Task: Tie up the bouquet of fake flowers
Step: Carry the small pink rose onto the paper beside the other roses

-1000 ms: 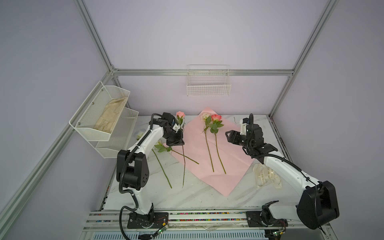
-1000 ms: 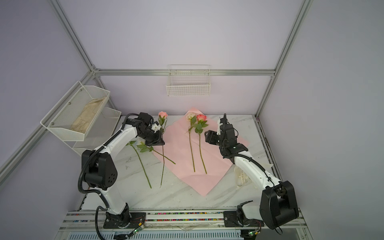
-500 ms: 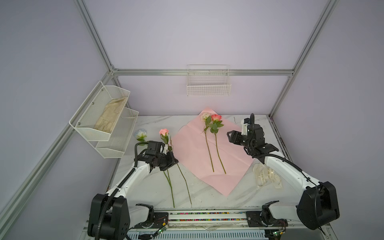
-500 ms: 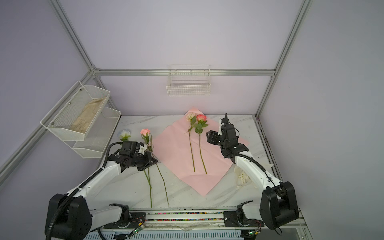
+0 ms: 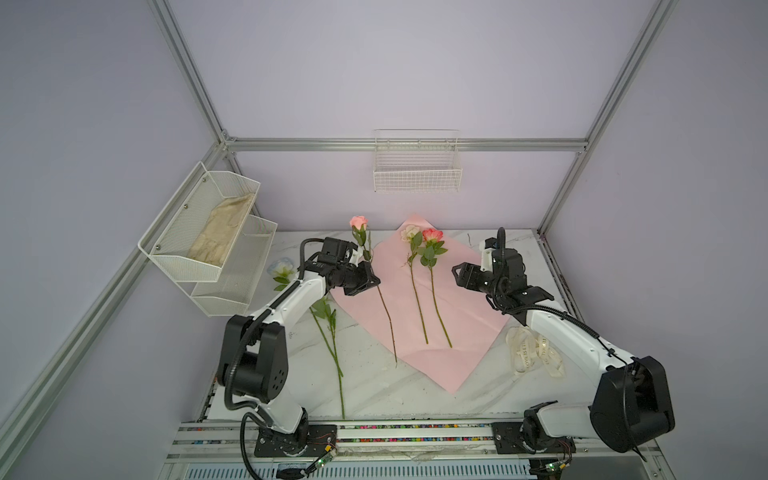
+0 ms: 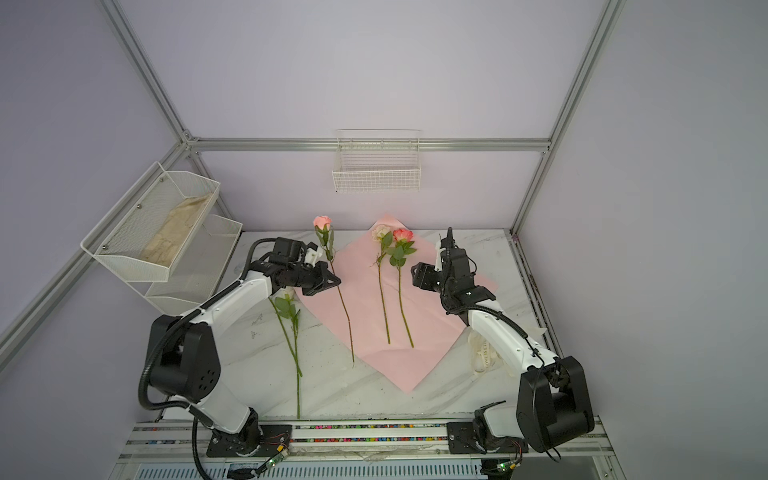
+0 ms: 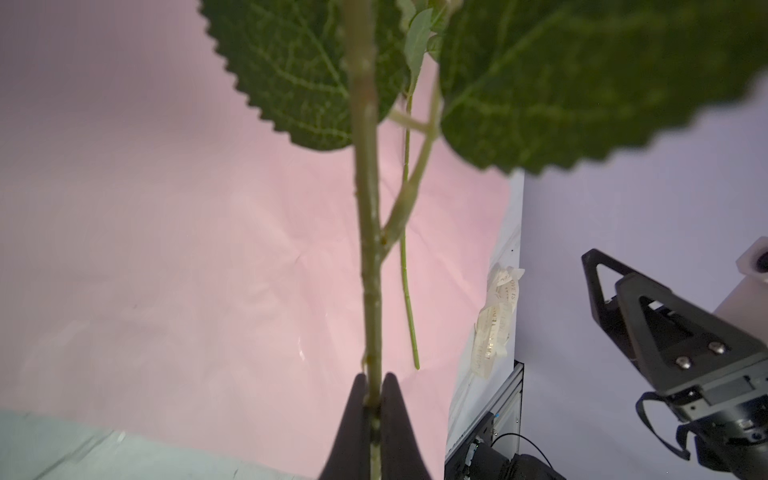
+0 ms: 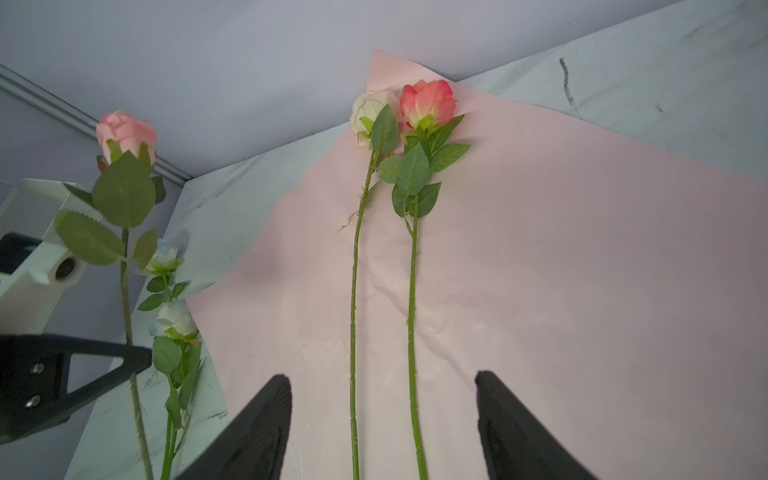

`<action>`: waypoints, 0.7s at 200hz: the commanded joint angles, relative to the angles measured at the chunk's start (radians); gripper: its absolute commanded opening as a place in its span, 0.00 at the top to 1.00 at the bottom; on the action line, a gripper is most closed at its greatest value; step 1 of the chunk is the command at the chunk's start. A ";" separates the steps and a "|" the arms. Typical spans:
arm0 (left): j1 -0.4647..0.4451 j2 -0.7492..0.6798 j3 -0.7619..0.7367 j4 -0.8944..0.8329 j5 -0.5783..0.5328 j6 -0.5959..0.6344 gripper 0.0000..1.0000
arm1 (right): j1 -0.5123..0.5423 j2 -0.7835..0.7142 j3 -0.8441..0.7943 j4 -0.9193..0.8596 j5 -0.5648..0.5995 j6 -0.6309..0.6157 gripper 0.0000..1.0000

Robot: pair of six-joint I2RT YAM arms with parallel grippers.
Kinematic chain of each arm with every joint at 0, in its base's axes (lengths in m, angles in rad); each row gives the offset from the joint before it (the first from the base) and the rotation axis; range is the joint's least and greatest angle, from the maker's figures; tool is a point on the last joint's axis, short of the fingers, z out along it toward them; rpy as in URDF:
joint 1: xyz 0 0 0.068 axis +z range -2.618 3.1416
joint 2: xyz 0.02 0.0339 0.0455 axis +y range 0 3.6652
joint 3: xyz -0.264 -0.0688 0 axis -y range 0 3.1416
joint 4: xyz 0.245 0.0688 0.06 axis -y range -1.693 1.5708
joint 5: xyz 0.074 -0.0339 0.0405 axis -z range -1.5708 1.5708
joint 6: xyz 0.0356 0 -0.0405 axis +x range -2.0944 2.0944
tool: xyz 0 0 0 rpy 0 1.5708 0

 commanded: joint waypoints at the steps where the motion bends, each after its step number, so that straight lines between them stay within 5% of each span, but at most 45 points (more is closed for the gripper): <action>1: -0.027 0.154 0.249 -0.119 0.007 0.093 0.99 | -0.008 0.010 0.007 0.003 -0.022 0.006 0.28; 51: -0.072 0.511 0.692 -0.332 0.029 0.153 0.97 | -0.009 0.041 0.005 0.010 -0.033 0.015 0.28; 140: -0.096 0.744 0.919 -0.314 0.031 0.082 0.91 | -0.010 0.096 0.000 0.034 -0.056 0.020 0.28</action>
